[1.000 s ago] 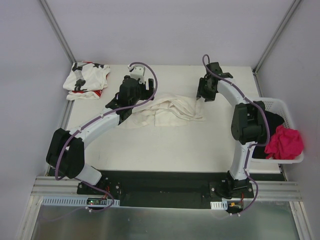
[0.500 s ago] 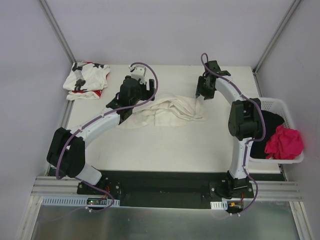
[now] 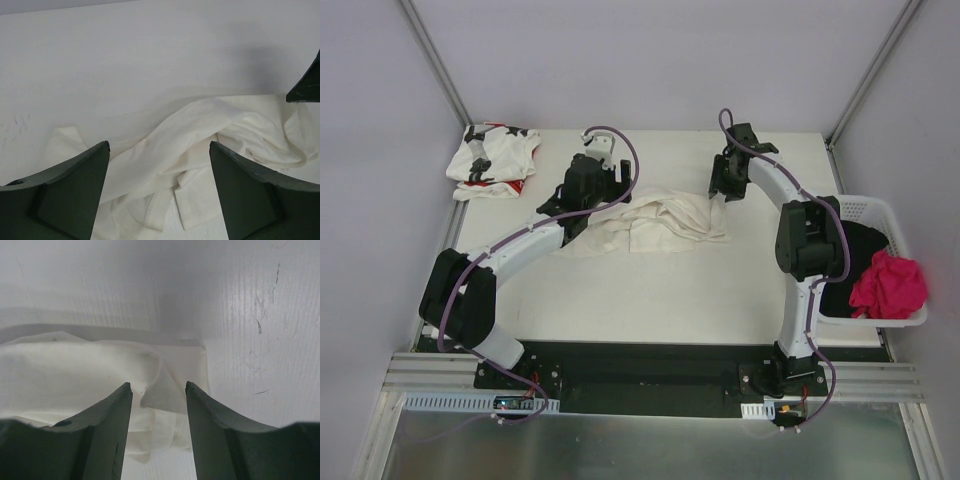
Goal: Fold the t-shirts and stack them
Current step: Flatten out the tshirt
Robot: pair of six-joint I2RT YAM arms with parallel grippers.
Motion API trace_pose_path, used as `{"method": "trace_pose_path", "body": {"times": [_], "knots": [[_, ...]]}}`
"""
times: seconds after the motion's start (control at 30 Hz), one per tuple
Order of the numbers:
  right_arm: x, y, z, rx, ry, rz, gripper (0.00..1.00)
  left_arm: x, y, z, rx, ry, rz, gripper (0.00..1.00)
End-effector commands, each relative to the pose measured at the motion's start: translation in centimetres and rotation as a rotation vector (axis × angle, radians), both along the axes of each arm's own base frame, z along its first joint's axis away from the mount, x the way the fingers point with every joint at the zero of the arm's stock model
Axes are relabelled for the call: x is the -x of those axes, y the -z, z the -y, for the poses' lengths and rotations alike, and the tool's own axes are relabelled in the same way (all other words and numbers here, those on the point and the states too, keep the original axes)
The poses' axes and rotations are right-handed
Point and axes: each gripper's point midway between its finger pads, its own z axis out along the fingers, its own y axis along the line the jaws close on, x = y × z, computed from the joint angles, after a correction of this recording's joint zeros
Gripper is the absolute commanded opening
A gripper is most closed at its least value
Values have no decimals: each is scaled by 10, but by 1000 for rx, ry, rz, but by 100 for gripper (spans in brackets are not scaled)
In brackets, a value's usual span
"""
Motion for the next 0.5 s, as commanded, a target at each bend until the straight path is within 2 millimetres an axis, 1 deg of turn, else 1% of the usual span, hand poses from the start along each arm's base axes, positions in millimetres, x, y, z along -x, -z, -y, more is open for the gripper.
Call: {"method": "trace_pose_path", "body": {"times": [0.0,0.23,0.3,0.33,0.37,0.47], "knots": [[8,2,-9,-21,-18,-19,50,-12,-32,3,62,-3,71,80],[14,10,-15,-23,-24,-31,48,-11,-33,1,59,-6,75,80],[14,10,-14,-18,-21,-32,42,-11,-34,0,56,-9,76,80],[14,10,-12,-14,-21,-31,37,-11,-34,0,56,-9,75,80],[14,11,-13,-12,-20,-30,29,-11,-34,0,55,-10,78,80],[12,11,-10,-3,-18,-24,19,-9,-35,-2,56,-13,79,80]]}}
